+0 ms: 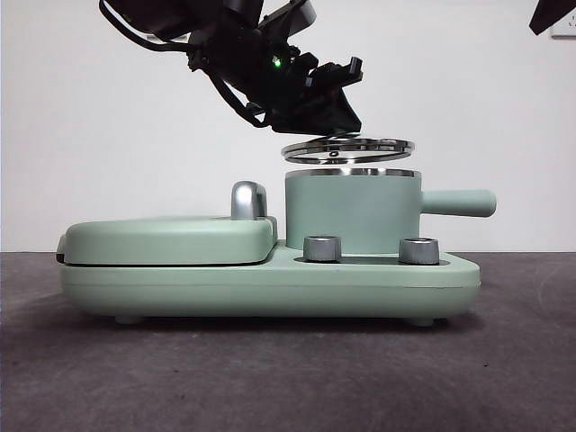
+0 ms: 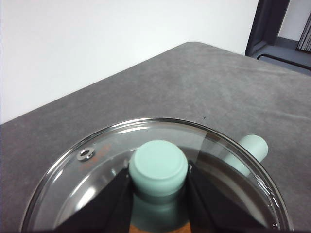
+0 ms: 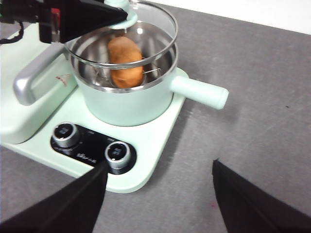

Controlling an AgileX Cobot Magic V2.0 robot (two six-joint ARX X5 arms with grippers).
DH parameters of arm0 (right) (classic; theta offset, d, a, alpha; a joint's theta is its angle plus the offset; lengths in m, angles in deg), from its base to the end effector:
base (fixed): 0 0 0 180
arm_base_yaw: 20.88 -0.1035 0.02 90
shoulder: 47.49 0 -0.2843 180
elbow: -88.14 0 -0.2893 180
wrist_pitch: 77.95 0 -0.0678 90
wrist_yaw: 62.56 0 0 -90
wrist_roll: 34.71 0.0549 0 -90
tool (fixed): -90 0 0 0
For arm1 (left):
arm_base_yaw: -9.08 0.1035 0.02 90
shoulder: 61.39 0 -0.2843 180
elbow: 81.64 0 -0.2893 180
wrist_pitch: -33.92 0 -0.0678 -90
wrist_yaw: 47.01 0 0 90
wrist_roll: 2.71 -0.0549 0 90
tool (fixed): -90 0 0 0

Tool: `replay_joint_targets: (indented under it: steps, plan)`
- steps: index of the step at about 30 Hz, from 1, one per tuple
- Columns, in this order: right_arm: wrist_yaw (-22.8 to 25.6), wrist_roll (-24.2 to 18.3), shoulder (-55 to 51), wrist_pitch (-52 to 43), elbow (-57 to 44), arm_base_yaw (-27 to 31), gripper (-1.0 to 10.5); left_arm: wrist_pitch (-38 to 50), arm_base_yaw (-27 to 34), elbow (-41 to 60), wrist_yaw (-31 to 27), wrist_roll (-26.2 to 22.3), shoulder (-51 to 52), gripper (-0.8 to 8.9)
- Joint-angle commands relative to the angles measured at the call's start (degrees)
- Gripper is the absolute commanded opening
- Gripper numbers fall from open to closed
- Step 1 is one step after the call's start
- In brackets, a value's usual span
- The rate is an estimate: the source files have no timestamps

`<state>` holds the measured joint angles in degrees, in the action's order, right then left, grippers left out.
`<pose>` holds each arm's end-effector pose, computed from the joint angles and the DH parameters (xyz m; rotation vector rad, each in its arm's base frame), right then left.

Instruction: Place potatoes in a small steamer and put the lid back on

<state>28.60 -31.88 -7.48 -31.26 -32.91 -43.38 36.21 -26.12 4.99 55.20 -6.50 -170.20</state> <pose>0.1708 0.0696 0.3231 -0.0520 0.4855 0.3531 0.4091 -0.3028 0.2680 0.1091 0.2042 -0.8313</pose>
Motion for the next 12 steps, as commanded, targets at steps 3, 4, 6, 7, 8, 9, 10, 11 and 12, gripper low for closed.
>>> replay_joint_targets:
  steps: [3,4,6,7,8,9,10,11,12]
  plan:
    - [0.5,0.63,0.37,-0.28,0.24,-0.35,3.3,1.68,-0.94,-2.23,1.16,0.07,-1.88,0.12]
    - [0.66,0.63,0.35,-0.28,0.24,-0.35,3.3,1.64,-1.03,-2.23,1.14,0.07,-2.01,0.12]
    - [0.81,0.63,0.35,-0.26,0.24,-0.35,3.3,1.64,-1.29,-2.23,1.16,0.02,-2.29,0.12]
    - [0.81,0.63,0.35,-0.28,0.24,-0.35,3.3,1.64,-1.31,-2.23,1.16,-0.02,-2.36,0.12]
    - [0.81,0.63,0.35,-0.26,0.24,-0.35,3.3,1.64,-1.31,-2.23,1.14,-0.02,-2.47,0.12]
    - [0.81,0.63,0.35,-0.26,0.24,-0.35,3.3,1.62,-1.31,-2.23,1.14,-0.02,-2.56,0.12]
    - [0.81,0.63,0.35,-0.26,0.24,-0.35,3.3,1.6,-1.31,-2.23,1.14,-0.07,-2.62,0.12]
    - [0.81,0.66,0.35,-0.26,0.24,-0.35,3.3,1.46,-1.31,-2.23,1.14,-0.31,-2.69,0.12]
    - [0.81,0.66,0.35,-0.22,0.24,-0.35,3.3,1.25,-1.31,-2.23,1.11,-0.76,-2.69,0.12]
